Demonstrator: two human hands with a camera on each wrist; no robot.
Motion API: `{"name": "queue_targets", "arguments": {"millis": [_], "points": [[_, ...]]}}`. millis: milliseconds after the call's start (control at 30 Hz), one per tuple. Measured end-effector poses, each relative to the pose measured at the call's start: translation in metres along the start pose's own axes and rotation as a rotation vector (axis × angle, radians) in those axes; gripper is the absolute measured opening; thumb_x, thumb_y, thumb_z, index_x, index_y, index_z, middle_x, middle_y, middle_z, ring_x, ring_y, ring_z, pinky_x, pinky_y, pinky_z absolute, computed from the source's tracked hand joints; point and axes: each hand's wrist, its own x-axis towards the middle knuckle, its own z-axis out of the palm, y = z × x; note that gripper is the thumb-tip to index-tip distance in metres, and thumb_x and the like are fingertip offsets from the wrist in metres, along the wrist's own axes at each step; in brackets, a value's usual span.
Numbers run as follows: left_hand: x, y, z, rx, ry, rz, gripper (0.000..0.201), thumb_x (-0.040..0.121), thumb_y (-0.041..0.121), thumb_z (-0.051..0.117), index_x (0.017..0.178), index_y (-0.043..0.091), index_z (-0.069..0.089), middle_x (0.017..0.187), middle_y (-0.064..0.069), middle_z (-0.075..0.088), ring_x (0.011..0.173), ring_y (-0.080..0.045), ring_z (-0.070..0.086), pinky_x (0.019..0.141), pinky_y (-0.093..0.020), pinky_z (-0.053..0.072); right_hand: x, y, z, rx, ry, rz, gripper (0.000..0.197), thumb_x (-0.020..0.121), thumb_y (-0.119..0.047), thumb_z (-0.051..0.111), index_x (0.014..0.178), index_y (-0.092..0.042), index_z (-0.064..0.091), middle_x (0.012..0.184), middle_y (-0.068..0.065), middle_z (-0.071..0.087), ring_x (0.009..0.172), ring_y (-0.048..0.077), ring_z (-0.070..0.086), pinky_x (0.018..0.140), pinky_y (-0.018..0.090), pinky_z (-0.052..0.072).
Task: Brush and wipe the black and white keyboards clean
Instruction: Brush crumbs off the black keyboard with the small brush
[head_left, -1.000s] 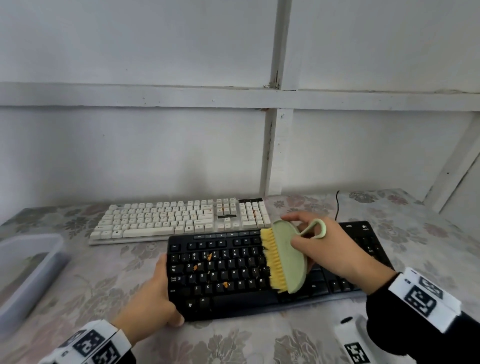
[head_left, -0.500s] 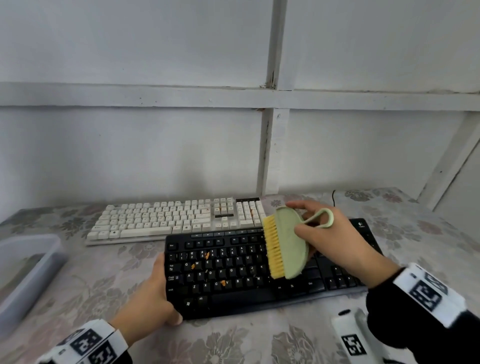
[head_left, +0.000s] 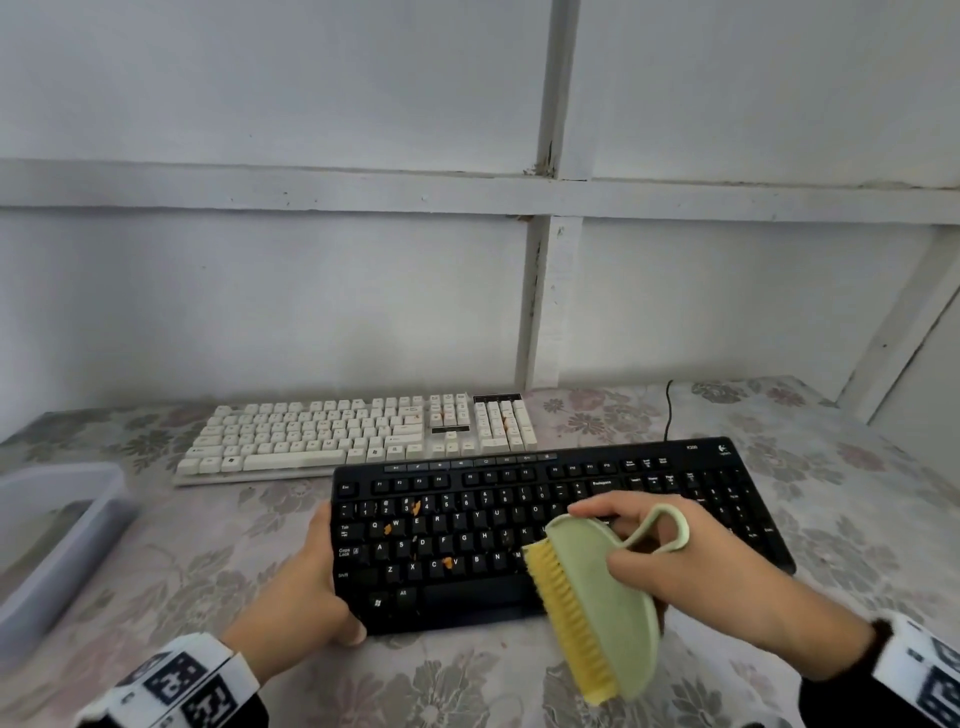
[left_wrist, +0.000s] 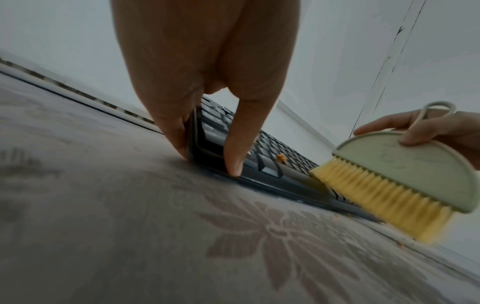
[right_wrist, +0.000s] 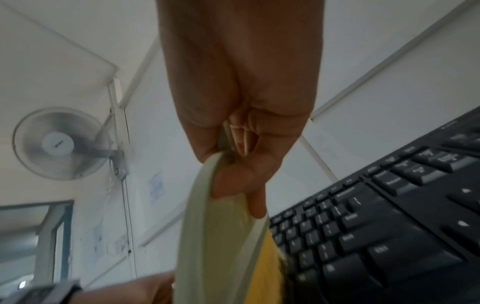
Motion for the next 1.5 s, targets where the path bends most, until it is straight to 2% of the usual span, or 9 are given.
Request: {"name": "queue_targets", "arguments": {"millis": [100, 200, 467, 700, 833, 933, 1100, 1200, 1500], "points": [[0.000, 0.001, 0.000, 0.001, -0.006, 0.002, 0.113, 0.060, -0.013, 0.068, 0.140, 0.038, 0.006, 0.096, -0.004, 0.064, 0.085, -0.020, 0.064, 0.069, -0.028, 0.052, 0.006, -0.009, -0.012, 0.053, 0.097, -0.063, 0.044, 0.085, 0.004, 0.055, 0.108, -0.031, 0.067, 0.093, 0.000, 0.070, 0.072, 0.009, 0.067, 0.060, 0.025, 0.055], [0.000, 0.002, 0.000, 0.003, -0.004, 0.000, 0.114, 0.061, -0.013, 0.068, 0.141, 0.038, 0.005, 0.096, -0.003, 0.064, 0.085, -0.019, 0.064, 0.069, -0.028, 0.052, 0.023, -0.017, -0.022, 0.133, 0.253, -0.097, 0.042, 0.086, 0.005, 0.053, 0.115, -0.024, 0.064, 0.089, 0.001, 0.067, 0.065, 0.005, 0.067, 0.051, 0.020, 0.051], [0.000, -0.001, 0.000, 0.000, -0.003, 0.011, 0.113, 0.058, -0.012, 0.066, 0.139, 0.039, 0.007, 0.088, -0.007, 0.064, 0.079, -0.023, 0.065, 0.061, -0.025, 0.049, 0.055, -0.020, -0.010, 0.111, 0.224, -0.050, 0.041, 0.086, 0.001, 0.052, 0.122, -0.019, 0.059, 0.090, 0.004, 0.066, 0.068, 0.013, 0.069, 0.053, 0.027, 0.055], [0.000, 0.000, 0.000, 0.014, -0.001, 0.001, 0.112, 0.060, -0.012, 0.067, 0.140, 0.037, 0.007, 0.087, -0.006, 0.064, 0.078, -0.020, 0.064, 0.058, -0.022, 0.046, 0.021, -0.009, 0.011, -0.058, 0.083, -0.037, 0.041, 0.083, -0.004, 0.057, 0.112, -0.032, 0.063, 0.077, -0.005, 0.058, 0.065, 0.007, 0.057, 0.057, 0.030, 0.051], [0.000, 0.001, 0.000, 0.019, -0.004, 0.004, 0.109, 0.061, -0.013, 0.067, 0.138, 0.036, 0.007, 0.091, -0.008, 0.064, 0.080, -0.021, 0.064, 0.062, -0.024, 0.049, 0.006, -0.016, 0.005, 0.041, -0.031, -0.006, 0.042, 0.085, -0.002, 0.055, 0.113, -0.032, 0.064, 0.092, 0.005, 0.067, 0.069, 0.015, 0.067, 0.052, 0.027, 0.052], [0.000, 0.000, 0.000, 0.018, -0.006, 0.009, 0.110, 0.061, -0.013, 0.067, 0.138, 0.038, 0.007, 0.091, -0.006, 0.063, 0.080, -0.021, 0.064, 0.063, -0.026, 0.049, 0.012, -0.024, -0.007, 0.074, 0.080, -0.070, 0.040, 0.086, 0.002, 0.056, 0.112, -0.028, 0.065, 0.086, 0.000, 0.065, 0.062, 0.004, 0.065, 0.051, 0.019, 0.049], [0.001, -0.001, 0.000, 0.009, -0.004, 0.021, 0.109, 0.059, -0.012, 0.066, 0.137, 0.037, 0.009, 0.090, -0.010, 0.063, 0.081, -0.024, 0.064, 0.061, -0.025, 0.048, 0.044, -0.033, -0.014, 0.162, 0.271, -0.133, 0.041, 0.087, 0.002, 0.052, 0.118, -0.023, 0.061, 0.092, 0.005, 0.070, 0.072, 0.015, 0.071, 0.054, 0.030, 0.056], [0.000, -0.001, 0.000, 0.017, -0.005, 0.027, 0.111, 0.060, -0.013, 0.067, 0.139, 0.036, 0.006, 0.092, -0.010, 0.063, 0.081, -0.023, 0.064, 0.063, -0.025, 0.049, 0.059, -0.034, -0.003, 0.163, 0.250, -0.134, 0.042, 0.086, 0.001, 0.052, 0.118, -0.026, 0.059, 0.090, 0.003, 0.066, 0.073, 0.016, 0.070, 0.056, 0.033, 0.058], [0.003, -0.003, 0.000, 0.008, -0.008, 0.027, 0.112, 0.060, -0.013, 0.066, 0.140, 0.035, 0.006, 0.090, -0.009, 0.063, 0.077, -0.021, 0.064, 0.058, -0.022, 0.047, 0.031, -0.019, 0.032, -0.001, 0.128, -0.031, 0.038, 0.083, -0.002, 0.055, 0.112, -0.025, 0.062, 0.088, 0.000, 0.063, 0.060, 0.006, 0.058, 0.049, 0.022, 0.050]]}}
